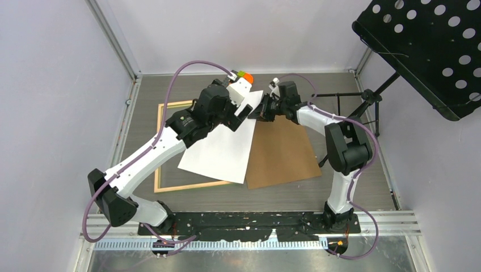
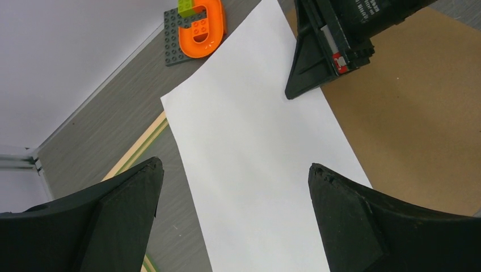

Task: Put the photo into the frame
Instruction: Turn over the photo from the photo frame.

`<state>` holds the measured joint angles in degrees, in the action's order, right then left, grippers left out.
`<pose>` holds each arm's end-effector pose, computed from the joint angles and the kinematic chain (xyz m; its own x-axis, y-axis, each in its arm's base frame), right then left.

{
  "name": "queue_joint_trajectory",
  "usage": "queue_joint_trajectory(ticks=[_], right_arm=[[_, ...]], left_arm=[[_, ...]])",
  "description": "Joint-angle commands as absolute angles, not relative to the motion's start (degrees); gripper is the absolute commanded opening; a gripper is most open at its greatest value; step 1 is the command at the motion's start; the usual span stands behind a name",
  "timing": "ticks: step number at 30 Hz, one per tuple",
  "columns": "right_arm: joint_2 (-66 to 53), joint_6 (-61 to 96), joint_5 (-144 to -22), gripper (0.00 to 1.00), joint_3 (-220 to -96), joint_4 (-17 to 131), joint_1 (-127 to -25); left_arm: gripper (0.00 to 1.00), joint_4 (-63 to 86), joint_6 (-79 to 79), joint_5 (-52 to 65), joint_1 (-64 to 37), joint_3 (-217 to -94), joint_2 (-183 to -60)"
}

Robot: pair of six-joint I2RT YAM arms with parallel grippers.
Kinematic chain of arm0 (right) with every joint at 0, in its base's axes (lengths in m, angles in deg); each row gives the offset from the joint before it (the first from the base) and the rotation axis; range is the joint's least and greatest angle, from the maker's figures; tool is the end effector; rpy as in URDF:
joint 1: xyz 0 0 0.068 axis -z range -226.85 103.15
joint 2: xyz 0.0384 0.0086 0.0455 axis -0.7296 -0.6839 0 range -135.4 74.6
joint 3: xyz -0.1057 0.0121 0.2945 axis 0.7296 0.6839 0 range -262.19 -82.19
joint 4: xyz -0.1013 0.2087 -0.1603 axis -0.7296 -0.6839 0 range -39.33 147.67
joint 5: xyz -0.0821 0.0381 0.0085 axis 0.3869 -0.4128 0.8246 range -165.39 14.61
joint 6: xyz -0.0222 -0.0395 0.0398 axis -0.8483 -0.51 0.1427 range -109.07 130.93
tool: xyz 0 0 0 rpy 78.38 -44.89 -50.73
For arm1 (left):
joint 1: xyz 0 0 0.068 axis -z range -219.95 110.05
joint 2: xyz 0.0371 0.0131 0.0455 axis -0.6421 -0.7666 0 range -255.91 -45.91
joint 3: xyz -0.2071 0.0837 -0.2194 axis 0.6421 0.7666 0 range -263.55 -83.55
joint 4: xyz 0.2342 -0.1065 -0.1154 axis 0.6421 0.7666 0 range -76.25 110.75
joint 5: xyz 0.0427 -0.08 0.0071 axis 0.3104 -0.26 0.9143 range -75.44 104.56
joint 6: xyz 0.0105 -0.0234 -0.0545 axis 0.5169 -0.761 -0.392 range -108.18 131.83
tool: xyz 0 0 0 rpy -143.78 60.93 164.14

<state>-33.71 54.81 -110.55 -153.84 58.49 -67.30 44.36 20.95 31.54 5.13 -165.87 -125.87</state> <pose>0.4177 0.1832 0.2276 -0.8966 0.2704 -0.3508 -0.1411 0.5764 0.8049 0.2448 -0.2271 0.4301 -0.2515 0.4669 -0.8478 0.5425 0.7934 0.2760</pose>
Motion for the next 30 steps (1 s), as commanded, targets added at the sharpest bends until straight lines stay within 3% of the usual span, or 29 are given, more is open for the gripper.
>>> queue_joint_trajectory(ticks=[1, 20, 30], right_arm=[[-37.78, 50.08, -113.19, 0.06, -161.82, 51.93, -68.78], [-55.49, 36.63, -112.27, 0.06, -190.88, 31.06, -73.33], [-60.89, 33.39, -111.25, 0.06, -199.85, 26.58, -76.48]], left_arm=[[1.0, 43.72, 21.23, 31.08, 4.31, -166.1, -123.52], [1.0, 45.38, 21.54, 30.6, 3.42, -166.53, -123.75], [1.0, 46.09, 22.04, 29.42, 2.41, -167.07, -124.23]])
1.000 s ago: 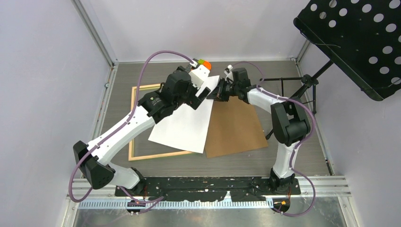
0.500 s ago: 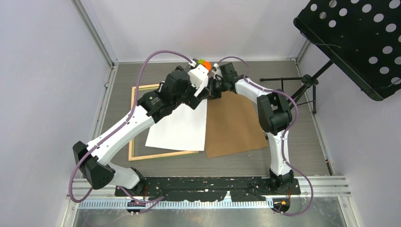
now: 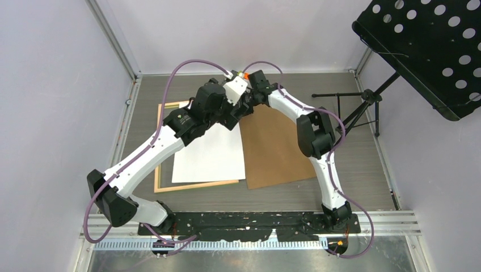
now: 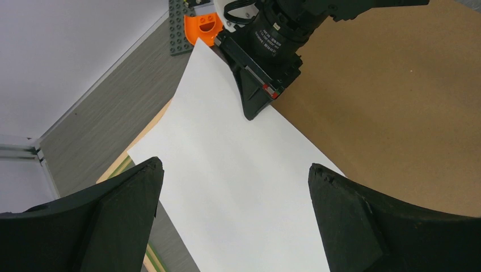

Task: Put the photo into the frame
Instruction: Turn over the photo from the photo frame.

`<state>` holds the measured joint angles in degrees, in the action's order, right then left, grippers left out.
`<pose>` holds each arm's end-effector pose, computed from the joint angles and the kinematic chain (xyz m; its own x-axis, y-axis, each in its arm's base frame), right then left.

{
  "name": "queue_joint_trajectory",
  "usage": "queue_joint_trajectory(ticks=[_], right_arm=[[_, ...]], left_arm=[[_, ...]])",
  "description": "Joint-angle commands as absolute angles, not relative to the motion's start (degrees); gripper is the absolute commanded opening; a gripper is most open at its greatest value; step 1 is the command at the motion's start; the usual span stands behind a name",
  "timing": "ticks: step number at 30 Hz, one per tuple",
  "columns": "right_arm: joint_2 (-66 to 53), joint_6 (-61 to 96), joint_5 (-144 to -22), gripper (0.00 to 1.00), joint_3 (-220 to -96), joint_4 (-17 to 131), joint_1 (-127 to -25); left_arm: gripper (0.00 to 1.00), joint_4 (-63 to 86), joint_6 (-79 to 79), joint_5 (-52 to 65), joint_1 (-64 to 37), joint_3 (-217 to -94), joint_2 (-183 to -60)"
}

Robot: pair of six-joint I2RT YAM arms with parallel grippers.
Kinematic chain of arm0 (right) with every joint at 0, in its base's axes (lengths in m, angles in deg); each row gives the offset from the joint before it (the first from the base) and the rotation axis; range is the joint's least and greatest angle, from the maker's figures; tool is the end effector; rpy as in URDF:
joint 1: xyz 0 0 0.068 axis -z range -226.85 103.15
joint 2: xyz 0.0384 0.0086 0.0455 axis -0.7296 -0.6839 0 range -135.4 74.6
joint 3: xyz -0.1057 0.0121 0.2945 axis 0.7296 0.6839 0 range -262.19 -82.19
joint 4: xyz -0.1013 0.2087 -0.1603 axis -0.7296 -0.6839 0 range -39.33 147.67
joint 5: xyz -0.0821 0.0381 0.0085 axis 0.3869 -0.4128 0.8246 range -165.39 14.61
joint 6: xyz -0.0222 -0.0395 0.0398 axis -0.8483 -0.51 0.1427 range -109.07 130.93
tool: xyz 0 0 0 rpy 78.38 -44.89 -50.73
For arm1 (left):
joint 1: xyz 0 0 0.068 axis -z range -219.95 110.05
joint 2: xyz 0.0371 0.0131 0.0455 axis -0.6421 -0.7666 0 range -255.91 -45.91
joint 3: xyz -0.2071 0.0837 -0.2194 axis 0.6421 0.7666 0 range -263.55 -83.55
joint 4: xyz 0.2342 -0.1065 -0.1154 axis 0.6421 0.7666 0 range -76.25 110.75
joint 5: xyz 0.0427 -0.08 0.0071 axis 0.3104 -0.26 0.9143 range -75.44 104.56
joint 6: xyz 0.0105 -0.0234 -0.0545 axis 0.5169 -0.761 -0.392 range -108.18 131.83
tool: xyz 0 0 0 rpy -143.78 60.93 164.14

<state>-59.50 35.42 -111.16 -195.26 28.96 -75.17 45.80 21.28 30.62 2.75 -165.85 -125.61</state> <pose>0.4932 0.2955 0.2090 -0.9087 -0.1077 -0.4034 -0.3746 0.6369 0.6738 0.2516 -0.2155 0.4287 -0.2785 0.4717 -0.8366 0.5277 0.8029 0.2771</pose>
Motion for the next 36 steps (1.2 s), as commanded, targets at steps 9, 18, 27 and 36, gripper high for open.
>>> queue_joint_trajectory(ticks=[9, 18, 27, 36], right_arm=[[-66.16, 35.1, -111.54, 0.06, -207.08, 26.2, -78.19], [-68.37, 39.3, -112.18, 0.06, -208.69, 30.65, -79.29], [-71.29, 40.46, -112.24, 0.06, -211.72, 31.81, -80.6], [-72.54, 38.85, -111.09, 0.06, -213.55, 30.65, -81.08]], left_arm=[[0.99, 47.01, 22.61, 29.98, 2.32, -166.9, -124.54], [1.0, 47.57, 22.95, 30.64, 2.28, -166.58, -124.9], [1.0, 47.67, 22.99, 30.78, 2.32, -165.75, -124.75], [1.0, 47.52, 22.66, 30.05, 2.3, -165.16, -124.81]])
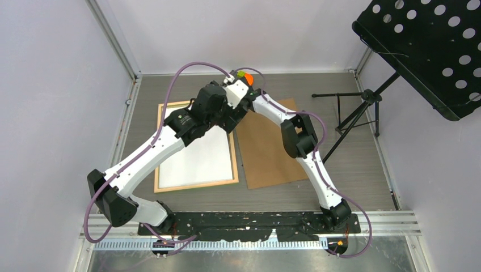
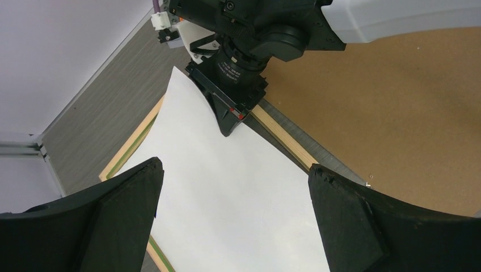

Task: Put the photo into the frame
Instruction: Turn over the photo from the photo frame.

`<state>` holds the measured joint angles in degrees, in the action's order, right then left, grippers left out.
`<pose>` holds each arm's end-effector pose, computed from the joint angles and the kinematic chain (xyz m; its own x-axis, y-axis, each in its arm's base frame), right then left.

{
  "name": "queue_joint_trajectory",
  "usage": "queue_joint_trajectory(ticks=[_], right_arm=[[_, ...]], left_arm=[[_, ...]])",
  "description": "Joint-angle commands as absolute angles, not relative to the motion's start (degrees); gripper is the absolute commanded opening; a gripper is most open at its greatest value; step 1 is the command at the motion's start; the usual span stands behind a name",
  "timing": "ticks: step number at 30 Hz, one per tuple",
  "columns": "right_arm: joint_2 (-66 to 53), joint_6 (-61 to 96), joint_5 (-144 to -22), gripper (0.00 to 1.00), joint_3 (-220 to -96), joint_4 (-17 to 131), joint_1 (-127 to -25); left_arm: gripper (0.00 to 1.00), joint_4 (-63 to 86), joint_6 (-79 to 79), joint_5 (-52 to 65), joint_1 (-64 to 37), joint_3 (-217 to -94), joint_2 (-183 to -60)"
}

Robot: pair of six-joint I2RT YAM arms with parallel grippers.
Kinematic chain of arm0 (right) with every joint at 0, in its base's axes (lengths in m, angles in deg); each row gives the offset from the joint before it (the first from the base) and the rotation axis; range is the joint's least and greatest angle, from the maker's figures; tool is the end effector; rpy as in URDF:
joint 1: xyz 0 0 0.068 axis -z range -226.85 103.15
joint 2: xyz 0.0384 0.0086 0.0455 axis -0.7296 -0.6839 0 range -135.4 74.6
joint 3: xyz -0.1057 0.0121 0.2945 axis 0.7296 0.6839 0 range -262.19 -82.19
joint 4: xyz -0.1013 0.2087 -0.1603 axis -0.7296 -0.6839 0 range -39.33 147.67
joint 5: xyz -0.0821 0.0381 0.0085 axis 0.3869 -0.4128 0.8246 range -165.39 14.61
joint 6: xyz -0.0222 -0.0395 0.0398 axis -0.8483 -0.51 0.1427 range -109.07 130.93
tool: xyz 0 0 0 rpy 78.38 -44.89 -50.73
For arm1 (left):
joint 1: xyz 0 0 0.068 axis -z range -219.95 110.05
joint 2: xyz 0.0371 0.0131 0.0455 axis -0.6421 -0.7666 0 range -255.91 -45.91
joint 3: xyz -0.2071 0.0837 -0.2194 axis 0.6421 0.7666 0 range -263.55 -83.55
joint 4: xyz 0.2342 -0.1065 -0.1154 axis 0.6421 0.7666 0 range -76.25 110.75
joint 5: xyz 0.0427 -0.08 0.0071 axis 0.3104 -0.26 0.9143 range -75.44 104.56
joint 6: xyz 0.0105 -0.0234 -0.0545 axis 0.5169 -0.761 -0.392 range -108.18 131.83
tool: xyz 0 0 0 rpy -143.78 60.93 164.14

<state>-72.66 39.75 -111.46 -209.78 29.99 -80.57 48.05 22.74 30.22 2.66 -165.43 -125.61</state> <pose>0.5035 0.3677 0.1644 -0.9122 -0.1404 -0.3850 -0.3891 0.5918 0.7060 0.2501 -0.2138 0.4220 -0.2927 0.5169 -0.8044 0.5491 0.7796 0.3011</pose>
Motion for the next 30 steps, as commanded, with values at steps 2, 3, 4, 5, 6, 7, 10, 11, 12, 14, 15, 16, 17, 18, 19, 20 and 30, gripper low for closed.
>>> queue_joint_trajectory(ticks=[2, 3, 4, 5, 6, 7, 10, 11, 12, 14, 15, 16, 17, 18, 19, 20, 30], right_arm=[[-72.93, 38.44, -110.88, 0.06, -214.12, 30.13, -81.12], [-73.04, 38.31, -110.65, 0.06, -214.2, 29.84, -81.17], [-73.12, 38.03, -110.51, 0.06, -214.38, 29.6, -81.14], [-73.17, 37.89, -110.32, 0.06, -214.37, 29.48, -81.14], [-73.22, 37.67, -110.21, 0.06, -214.37, 29.33, -81.11], [-73.22, 37.59, -110.09, 0.06, -214.33, 29.3, -81.12], [-73.28, 37.48, -110.07, 0.08, -214.2, 29.19, -81.13], [-73.26, 37.45, -110.0, 0.1, -214.2, 29.19, -81.13], [-73.17, 37.42, -109.9, 0.11, -214.2, 29.19, -81.07], [-73.16, 37.39, -109.66, 0.15, -213.99, 29.25, -81.16], [-73.11, 37.34, -109.62, 0.18, -213.87, 29.26, -81.14], [-72.96, 37.32, -109.41, 0.2, -213.63, 29.23, -81.18], [-72.68, 37.22, -109.32, 0.24, -213.29, 29.25, -81.1], [-72.6, 37.13, -109.14, 0.26, -213.13, 29.23, -81.12], [-72.35, 37.08, -109.01, 0.31, -212.77, 29.21, -81.13], [-72.26, 37.01, -108.8, 0.33, -212.65, 29.15, -81.13], [-70.22, 35.24, -106.69, 0.62, -212.04, 27.49, -81.36]], left_arm=[[1.0, 47.53, 22.64, 29.95, 2.32, -165.12, -124.92], [1.0, 47.49, 22.61, 29.88, 2.32, -165.13, -124.94], [1.0, 47.5, 22.63, 29.86, 2.32, -165.12, -125.0], [1.0, 47.45, 22.64, 29.81, 2.3, -165.05, -124.96], [1.0, 47.48, 22.59, 29.77, 2.31, -165.07, -124.93], [1.0, 47.5, 22.55, 29.68, 2.32, -165.05, -124.91], [1.0, 47.5, 22.5, 29.59, 2.26, -164.95, -125.01], [1.0, 47.56, 22.42, 29.53, 2.27, -164.94, -125.01], [1.0, 47.51, 22.46, 29.44, 2.24, -164.97, -125.01], [1.0, 47.5, 22.44, 29.42, 2.32, -164.89, -124.89], [1.0, 47.5, 22.46, 29.42, 2.26, -164.9, -124.9], [1.0, 47.5, 22.46, 29.42, 2.28, -164.85, -124.81], [1.0, 47.51, 22.46, 29.35, 2.27, -164.77, -124.81], [1.0, 47.48, 22.42, 29.33, 2.25, -164.83, -124.83], [1.0, 47.5, 22.38, 29.21, 2.31, -164.79, -124.77], [0.99, 47.48, 22.28, 29.09, 2.32, -164.71, -124.71], [1.0, 47.46, 22.28, 29.13, 2.32, -164.37, -124.19]])
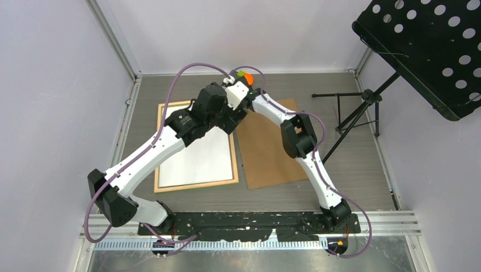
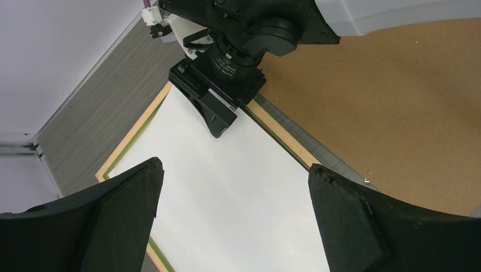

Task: Put the photo into the frame
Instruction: Turn over the photo from the photo frame.

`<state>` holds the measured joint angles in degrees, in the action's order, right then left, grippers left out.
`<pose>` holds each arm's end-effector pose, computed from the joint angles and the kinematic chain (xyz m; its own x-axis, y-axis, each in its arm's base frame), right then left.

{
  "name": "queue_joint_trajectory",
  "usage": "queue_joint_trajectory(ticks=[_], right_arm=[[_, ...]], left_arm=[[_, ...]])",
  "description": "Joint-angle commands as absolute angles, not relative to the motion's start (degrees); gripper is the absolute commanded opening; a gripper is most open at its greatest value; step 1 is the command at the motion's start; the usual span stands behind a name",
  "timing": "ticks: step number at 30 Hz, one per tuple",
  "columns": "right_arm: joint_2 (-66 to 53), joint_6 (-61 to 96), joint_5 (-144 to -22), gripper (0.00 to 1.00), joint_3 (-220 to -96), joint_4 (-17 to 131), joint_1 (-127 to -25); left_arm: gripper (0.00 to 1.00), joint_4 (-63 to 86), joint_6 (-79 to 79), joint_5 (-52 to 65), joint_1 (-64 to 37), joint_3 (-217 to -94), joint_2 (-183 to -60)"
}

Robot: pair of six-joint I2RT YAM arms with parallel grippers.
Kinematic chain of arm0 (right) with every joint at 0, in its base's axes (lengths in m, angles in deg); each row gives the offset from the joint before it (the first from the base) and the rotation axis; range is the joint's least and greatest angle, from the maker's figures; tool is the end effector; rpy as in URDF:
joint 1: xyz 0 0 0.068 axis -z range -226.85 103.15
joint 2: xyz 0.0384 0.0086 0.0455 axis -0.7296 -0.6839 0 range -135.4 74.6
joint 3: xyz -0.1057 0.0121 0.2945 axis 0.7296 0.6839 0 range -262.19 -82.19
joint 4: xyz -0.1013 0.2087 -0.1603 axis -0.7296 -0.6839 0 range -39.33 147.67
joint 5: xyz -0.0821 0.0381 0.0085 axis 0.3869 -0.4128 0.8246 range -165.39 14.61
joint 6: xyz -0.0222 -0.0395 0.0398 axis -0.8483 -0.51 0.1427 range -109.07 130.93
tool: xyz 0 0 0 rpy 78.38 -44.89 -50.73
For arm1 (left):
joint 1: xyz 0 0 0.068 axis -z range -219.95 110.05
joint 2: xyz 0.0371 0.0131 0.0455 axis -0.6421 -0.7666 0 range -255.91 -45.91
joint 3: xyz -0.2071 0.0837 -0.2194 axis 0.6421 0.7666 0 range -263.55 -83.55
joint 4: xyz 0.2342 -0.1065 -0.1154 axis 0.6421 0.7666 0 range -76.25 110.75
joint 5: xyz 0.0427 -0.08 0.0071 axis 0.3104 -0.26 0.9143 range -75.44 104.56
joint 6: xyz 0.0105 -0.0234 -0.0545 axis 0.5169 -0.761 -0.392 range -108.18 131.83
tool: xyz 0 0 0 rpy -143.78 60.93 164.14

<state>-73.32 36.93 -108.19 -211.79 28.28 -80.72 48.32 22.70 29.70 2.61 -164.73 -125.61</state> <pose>0.5063 0.3690 0.1663 -0.8900 -0.1537 -0.4293 -0.4240 0.6253 0.6551 0.2499 -0.2138 0.4171 -0.3022 0.5247 -0.7959 0.5589 0.7738 0.2980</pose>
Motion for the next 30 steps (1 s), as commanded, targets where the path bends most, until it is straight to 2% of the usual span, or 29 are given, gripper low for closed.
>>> queue_joint_trajectory(ticks=[1, 8, 30], right_arm=[[-70.05, 35.08, -106.26, 0.63, -211.93, 27.21, -81.43], [-68.03, 33.18, -104.07, 0.75, -210.73, 26.14, -81.38], [-60.5, 29.3, -98.23, 0.85, -205.93, 24.33, -81.79]], left_arm=[[1.0, 47.42, 22.28, 29.15, 2.32, -164.35, -124.09], [1.0, 47.14, 22.46, 29.42, 2.31, -163.93, -123.67], [1.0, 46.93, 22.54, 30.38, 2.31, -163.72, -121.7]])
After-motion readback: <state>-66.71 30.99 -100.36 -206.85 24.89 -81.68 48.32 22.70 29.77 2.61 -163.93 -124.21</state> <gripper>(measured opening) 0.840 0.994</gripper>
